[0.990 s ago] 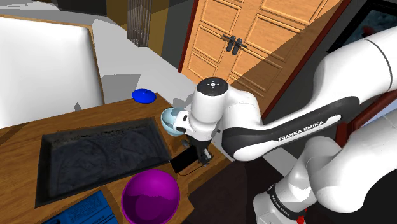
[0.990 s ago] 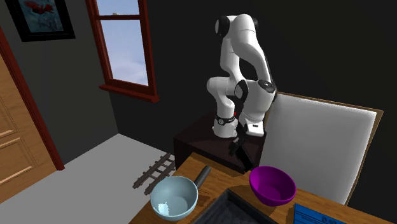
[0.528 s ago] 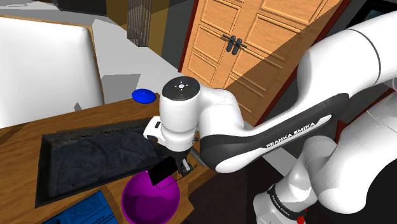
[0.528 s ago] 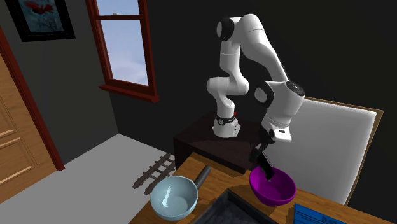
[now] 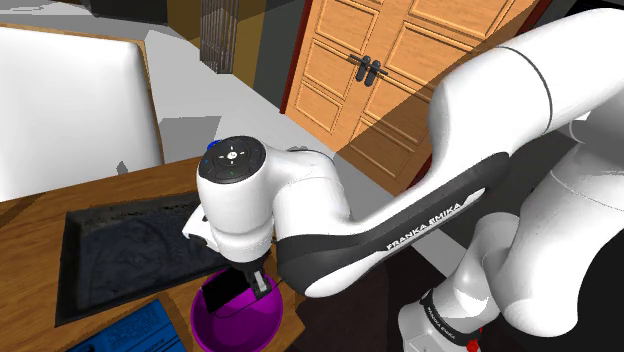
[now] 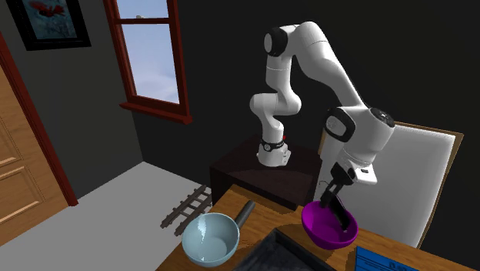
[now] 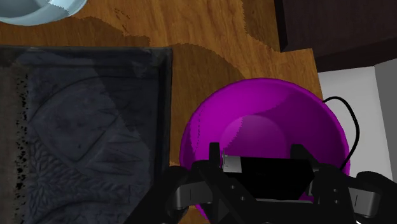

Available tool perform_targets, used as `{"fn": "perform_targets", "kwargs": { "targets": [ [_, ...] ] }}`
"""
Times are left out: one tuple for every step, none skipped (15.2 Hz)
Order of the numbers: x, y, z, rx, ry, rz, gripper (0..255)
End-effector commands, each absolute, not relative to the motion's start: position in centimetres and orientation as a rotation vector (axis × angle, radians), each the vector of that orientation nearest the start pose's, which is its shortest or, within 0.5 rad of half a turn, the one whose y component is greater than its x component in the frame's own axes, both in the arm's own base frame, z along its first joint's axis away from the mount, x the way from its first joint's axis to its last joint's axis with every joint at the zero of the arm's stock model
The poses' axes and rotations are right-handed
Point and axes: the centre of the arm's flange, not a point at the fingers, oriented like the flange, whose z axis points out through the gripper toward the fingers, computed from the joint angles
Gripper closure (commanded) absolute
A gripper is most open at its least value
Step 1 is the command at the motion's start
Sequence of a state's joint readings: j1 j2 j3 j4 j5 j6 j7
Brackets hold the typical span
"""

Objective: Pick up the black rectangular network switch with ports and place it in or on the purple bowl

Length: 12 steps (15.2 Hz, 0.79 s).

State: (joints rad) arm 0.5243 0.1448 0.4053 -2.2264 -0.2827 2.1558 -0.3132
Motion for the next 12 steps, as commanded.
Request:
{"fn": "perform_targets", "kwargs": {
  "targets": [
    [31.9, 41.0, 28.8, -2.533, -2.188, 0.233, 255],
    [31.9, 41.0, 28.2, -2.533, -2.188, 0.233, 255],
    [31.9, 41.0, 27.7, -2.533, -2.188, 0.233, 255],
    [31.9, 41.0, 27.2, -2.533, -2.188, 0.233, 255],
    [31.9, 41.0, 26.6, -2.533, -2.188, 0.233, 255],
    [31.9, 41.0, 26.1, -2.533, -2.188, 0.233, 255],
    [31.9, 41.0, 25.6, -2.533, -2.188, 0.233, 255],
    [31.9, 41.0, 25.1, -2.533, -2.188, 0.233, 255],
    [31.9, 41.0, 24.5, -2.533, -2.188, 0.233, 255],
    [31.9, 41.0, 24.0, -2.533, -2.188, 0.233, 255],
    [31.9, 41.0, 23.5, -2.533, -2.188, 0.233, 255],
    [31.9, 41.0, 22.8, -2.533, -2.188, 0.233, 255]
  ]
}}
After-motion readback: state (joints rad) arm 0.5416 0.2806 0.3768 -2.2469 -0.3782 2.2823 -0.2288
